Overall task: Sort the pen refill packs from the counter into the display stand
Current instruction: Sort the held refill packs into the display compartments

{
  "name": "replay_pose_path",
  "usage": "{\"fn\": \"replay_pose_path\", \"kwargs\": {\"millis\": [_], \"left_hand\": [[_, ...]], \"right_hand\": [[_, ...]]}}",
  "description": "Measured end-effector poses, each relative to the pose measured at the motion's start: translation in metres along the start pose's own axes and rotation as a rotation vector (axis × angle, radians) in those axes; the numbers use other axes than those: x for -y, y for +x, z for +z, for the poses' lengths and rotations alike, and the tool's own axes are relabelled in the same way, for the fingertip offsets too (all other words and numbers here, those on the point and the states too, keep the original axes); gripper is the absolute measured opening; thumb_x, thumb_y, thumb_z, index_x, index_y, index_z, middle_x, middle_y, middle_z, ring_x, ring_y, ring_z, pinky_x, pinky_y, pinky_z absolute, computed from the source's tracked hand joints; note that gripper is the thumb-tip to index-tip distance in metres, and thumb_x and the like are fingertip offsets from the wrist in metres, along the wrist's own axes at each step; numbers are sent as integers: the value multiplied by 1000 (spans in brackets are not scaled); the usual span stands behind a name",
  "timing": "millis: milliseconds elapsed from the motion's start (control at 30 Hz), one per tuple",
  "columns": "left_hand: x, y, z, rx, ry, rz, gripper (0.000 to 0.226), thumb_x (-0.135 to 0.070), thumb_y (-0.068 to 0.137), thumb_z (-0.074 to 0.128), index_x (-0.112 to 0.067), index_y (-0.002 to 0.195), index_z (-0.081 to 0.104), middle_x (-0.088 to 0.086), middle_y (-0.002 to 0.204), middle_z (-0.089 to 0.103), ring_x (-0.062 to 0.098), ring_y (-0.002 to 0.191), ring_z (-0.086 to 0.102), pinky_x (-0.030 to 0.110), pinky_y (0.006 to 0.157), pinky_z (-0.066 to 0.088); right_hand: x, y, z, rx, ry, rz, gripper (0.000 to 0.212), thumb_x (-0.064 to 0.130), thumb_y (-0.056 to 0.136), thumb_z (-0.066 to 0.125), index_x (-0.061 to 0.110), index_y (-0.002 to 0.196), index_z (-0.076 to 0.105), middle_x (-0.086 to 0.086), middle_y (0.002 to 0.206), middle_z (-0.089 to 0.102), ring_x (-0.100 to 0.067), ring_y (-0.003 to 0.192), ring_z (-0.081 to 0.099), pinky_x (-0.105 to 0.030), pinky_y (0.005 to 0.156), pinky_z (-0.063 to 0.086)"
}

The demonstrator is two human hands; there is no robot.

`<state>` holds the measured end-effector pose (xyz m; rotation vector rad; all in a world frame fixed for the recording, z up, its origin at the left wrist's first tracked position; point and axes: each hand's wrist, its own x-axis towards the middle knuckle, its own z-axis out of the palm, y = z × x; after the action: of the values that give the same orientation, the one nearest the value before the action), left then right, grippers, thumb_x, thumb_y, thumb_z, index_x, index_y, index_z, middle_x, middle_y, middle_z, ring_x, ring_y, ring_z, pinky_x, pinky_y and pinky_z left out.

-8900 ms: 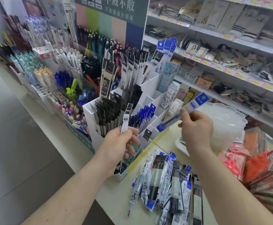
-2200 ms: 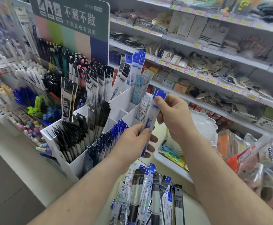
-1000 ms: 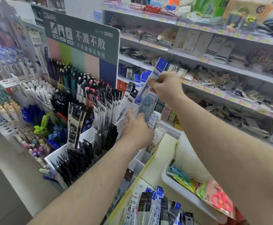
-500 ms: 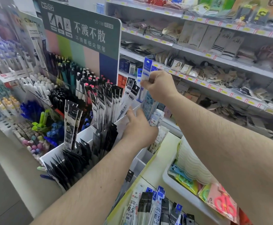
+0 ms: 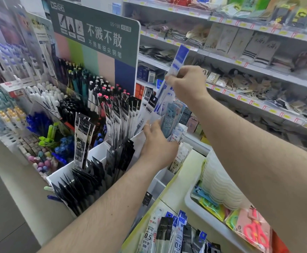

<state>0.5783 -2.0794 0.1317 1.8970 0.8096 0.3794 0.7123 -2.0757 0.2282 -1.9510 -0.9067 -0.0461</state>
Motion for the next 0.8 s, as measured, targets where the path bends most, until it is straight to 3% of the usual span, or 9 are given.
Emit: {"fn": "replay_pose_path", "kwargs": {"millis": [167, 333, 467, 533, 667, 767, 800], "left_hand": [[2, -3, 0, 2, -79, 15, 78, -14, 89, 56, -20, 154, 14, -7, 162, -10, 23, 139, 39, 41, 109, 37], [3, -4, -2, 21, -60, 28, 79, -17, 91, 55, -21, 155, 10, -7, 163, -15, 23, 144, 32, 40, 112, 34], [5, -10, -5, 35, 5, 53, 74, -21, 93, 55, -21, 154, 15, -9, 163, -16, 24, 140, 38, 35, 104, 39], [9, -15, -6, 35, 36, 86, 72, -22, 93, 56, -22, 154, 18, -13, 163, -16, 19, 140, 38, 31, 98, 38], [21, -38, -1, 57, 27, 216, 65, -20, 91, 56, -26, 148, 28, -16, 163, -6, 15, 145, 30, 38, 109, 36], [34, -61, 9, 97, 82, 257, 68, -15, 85, 57, -25, 146, 30, -10, 162, 9, 17, 141, 35, 42, 106, 40], [39, -69, 14, 111, 106, 269, 68, -17, 82, 57, -24, 145, 32, -8, 160, 16, 17, 138, 36, 40, 106, 40]], "right_hand": [[3, -13, 14, 296, -227, 88, 22, 19, 89, 72, 7, 72, 65, -2, 57, 50, -13, 51, 44, -20, 48, 41], [12, -16, 21, 494, -413, 164, 10, 8, 84, 72, 4, 75, 70, -3, 66, 55, -16, 58, 47, -24, 55, 42], [13, -17, 16, 300, -291, 200, 25, 13, 81, 72, -8, 95, 73, -13, 72, 56, -17, 65, 48, -28, 63, 48], [11, -28, 10, 158, -193, 205, 27, 22, 82, 73, -5, 88, 74, -18, 74, 62, -16, 65, 50, -32, 68, 53], [-6, -83, 5, -154, 40, 251, 25, 24, 82, 69, 12, 103, 74, -1, 93, 72, -12, 86, 65, -31, 81, 53], [-28, -133, 7, -158, 182, 323, 6, 18, 81, 70, 20, 85, 74, 9, 76, 70, 0, 68, 63, -24, 66, 51], [-35, -149, 6, -149, 196, 332, 9, 15, 81, 70, 22, 77, 72, 12, 69, 68, 4, 60, 59, -20, 61, 47]]}}
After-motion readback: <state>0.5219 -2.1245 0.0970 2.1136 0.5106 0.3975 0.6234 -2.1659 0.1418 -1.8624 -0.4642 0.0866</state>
